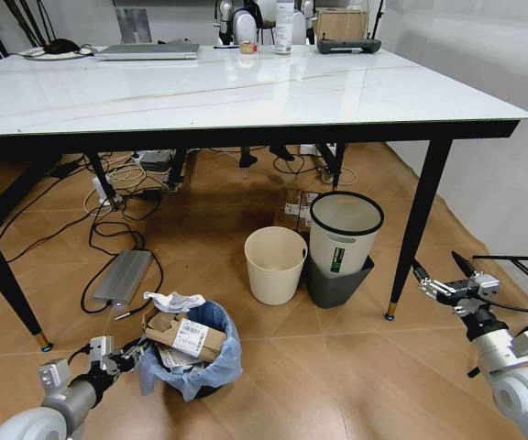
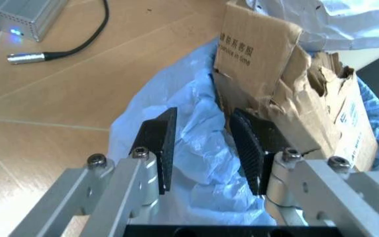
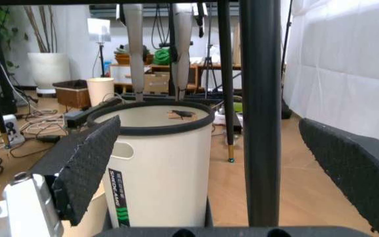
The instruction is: Pick up the trash bin and place the trash from the table into it.
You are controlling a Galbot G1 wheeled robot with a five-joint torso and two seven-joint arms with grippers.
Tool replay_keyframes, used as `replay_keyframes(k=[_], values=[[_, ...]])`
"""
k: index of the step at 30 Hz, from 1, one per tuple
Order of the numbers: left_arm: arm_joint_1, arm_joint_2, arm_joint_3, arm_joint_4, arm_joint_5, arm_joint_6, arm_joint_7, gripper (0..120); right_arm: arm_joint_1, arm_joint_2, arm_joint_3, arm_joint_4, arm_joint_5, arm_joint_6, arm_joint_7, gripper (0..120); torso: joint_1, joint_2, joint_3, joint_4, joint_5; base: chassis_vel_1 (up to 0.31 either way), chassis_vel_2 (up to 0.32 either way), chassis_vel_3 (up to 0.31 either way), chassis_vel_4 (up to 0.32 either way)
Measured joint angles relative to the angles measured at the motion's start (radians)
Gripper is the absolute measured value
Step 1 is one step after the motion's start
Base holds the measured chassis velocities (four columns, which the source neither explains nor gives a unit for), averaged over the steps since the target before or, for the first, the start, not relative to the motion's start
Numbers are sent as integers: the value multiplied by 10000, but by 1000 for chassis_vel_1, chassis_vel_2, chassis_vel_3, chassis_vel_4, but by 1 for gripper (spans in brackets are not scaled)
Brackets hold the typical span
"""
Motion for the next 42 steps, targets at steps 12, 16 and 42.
replay_keyframes(k=[12, 16, 42], values=[[676, -60, -453, -366, 115, 4, 16, 37, 0, 0, 0, 0, 0, 0, 0, 100, 0, 0, 0, -1, 0, 0, 0, 0, 0], [1328, -129, -892, -921, 284, -49, 69, 37, 0, 0, 0, 0, 0, 0, 0, 100, 0, 0, 0, -1, 0, 0, 0, 0, 0], [2556, -1620, -1964, -3797, 4704, -3580, 747, 100, 1, -1, 0, 2, 0, 0, 0, 100, 0, 0, 0, -2, 0, 0, 0, 0, 0]])
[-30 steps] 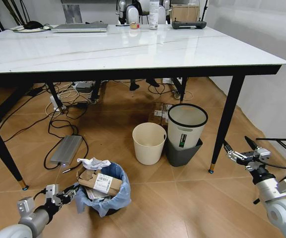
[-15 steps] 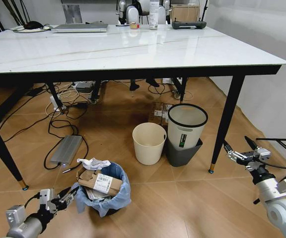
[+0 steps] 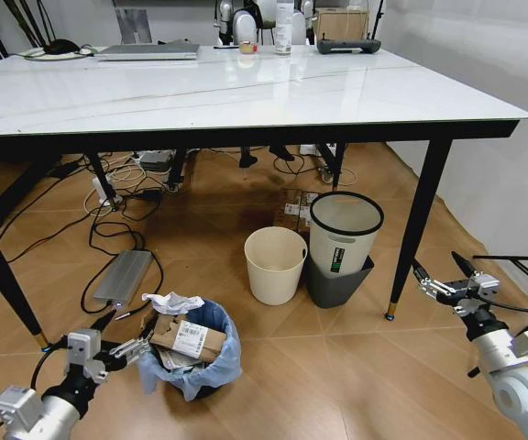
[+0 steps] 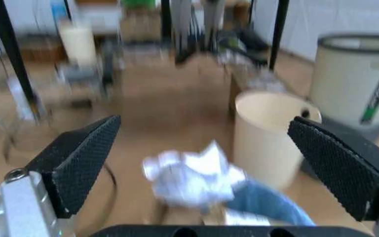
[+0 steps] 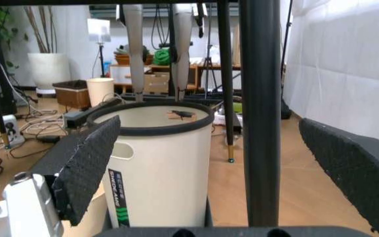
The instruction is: Pick up the trash bin and place the trash from the table into it.
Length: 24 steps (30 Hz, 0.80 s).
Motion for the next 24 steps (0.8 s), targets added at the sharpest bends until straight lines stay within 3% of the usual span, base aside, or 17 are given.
replay_keyframes(k=[10, 24], values=[[-205, -656, 12, -2, 991, -1047, 14, 100, 0, 0, 0, -1, 0, 0, 0, 100, 0, 0, 1, 1, -1, 0, 0, 0, 0], [-232, -809, -81, -31, 1216, -1143, -167, 100, 0, 0, 0, -1, 0, 0, 0, 100, 0, 0, 1, 2, 0, 0, 0, 0, 0]])
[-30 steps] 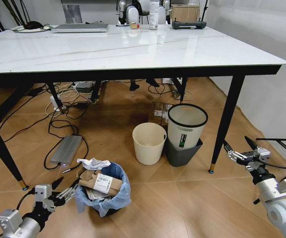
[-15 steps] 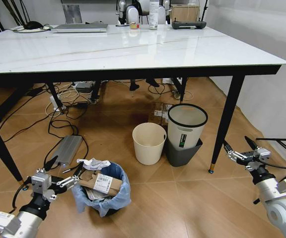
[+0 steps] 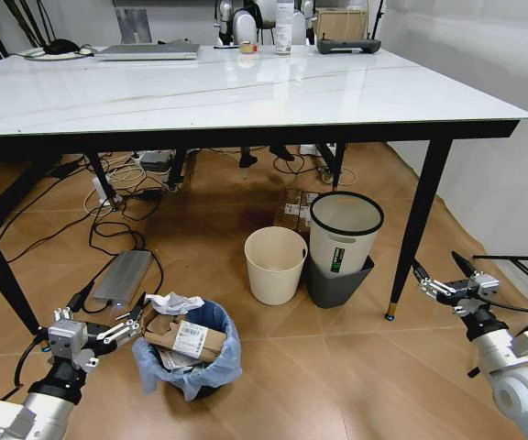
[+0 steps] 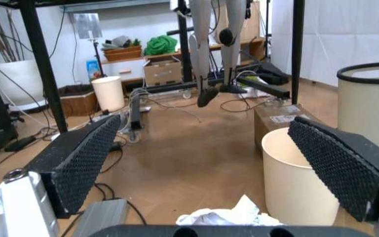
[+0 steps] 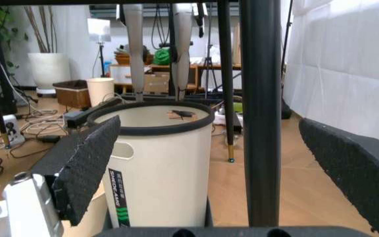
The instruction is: Pick up the trash bin and place the trash from the table into it.
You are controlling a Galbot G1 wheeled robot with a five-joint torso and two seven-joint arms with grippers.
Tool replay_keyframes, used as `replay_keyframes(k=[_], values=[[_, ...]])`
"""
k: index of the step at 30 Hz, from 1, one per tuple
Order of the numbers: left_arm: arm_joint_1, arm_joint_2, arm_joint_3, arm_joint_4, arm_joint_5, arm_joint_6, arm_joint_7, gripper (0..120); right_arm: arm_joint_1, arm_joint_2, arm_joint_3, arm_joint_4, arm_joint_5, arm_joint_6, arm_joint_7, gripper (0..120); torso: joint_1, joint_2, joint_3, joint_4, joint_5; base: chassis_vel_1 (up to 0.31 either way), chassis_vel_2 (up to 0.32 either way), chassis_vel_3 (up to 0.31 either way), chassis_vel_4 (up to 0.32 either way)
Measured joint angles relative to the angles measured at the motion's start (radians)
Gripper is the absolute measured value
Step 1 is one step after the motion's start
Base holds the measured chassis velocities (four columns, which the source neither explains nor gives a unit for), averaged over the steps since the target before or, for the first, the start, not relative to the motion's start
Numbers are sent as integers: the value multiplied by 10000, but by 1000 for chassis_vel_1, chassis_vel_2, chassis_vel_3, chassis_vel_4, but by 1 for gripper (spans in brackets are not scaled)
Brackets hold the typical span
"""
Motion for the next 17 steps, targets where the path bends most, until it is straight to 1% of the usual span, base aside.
replay_keyframes(k=[17], values=[[1, 14, 4, 6, -36, 42, -11, 100, 0, 0, 0, 0, 0, 0, 0, 100, 0, 0, 0, 0, 0, 0, 0, 0, 0]])
